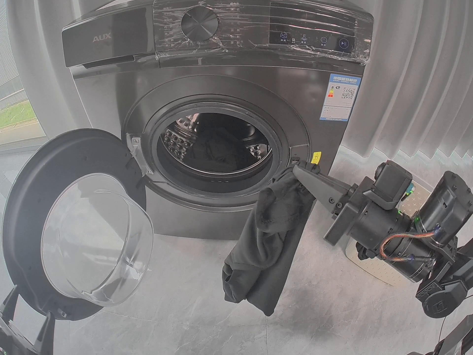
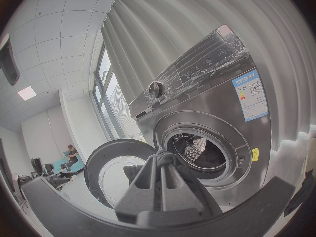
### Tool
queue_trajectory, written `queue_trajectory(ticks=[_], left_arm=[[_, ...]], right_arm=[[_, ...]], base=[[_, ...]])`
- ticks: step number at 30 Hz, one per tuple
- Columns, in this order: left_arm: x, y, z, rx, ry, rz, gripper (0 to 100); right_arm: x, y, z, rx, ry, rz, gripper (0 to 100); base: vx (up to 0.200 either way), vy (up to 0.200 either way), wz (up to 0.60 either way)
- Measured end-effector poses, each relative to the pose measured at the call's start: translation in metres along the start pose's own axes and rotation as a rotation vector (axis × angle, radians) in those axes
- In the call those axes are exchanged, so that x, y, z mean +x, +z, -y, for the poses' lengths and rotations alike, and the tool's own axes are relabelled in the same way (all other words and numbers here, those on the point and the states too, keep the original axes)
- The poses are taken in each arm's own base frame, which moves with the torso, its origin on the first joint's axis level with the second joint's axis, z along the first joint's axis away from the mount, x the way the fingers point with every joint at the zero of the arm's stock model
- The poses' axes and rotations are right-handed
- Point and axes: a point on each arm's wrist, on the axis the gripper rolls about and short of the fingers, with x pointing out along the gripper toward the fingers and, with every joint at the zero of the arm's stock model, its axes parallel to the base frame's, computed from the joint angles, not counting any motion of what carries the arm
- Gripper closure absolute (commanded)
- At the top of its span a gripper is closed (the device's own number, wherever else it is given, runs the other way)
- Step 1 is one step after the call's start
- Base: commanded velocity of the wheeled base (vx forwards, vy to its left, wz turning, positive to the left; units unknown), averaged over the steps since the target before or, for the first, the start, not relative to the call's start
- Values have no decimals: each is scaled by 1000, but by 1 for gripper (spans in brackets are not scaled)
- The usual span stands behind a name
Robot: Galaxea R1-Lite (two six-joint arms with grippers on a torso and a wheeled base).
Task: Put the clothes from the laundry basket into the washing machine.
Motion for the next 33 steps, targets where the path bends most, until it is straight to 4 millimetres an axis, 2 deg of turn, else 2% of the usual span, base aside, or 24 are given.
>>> queue_trajectory(ticks=[4,7,12,16,23,33], left_arm=[[-2,30,3,16,-54,58,0],[5,48,4,31,-97,43,0],[32,73,4,56,-167,-2,0],[65,90,2,65,-223,-40,0],[120,99,6,52,-365,-112,0],[184,90,31,17,-532,-164,0]], right_arm=[[7,1,-8,10,8,16,100],[11,0,-12,19,17,23,100],[17,0,-19,46,33,30,100],[22,1,-23,78,46,42,100],[29,7,-26,120,59,71,100],[36,15,-28,151,69,104,100]], base=[[0,0,0],[0,0,0],[0,0,0],[0,0,0],[0,0,0],[0,0,0]])
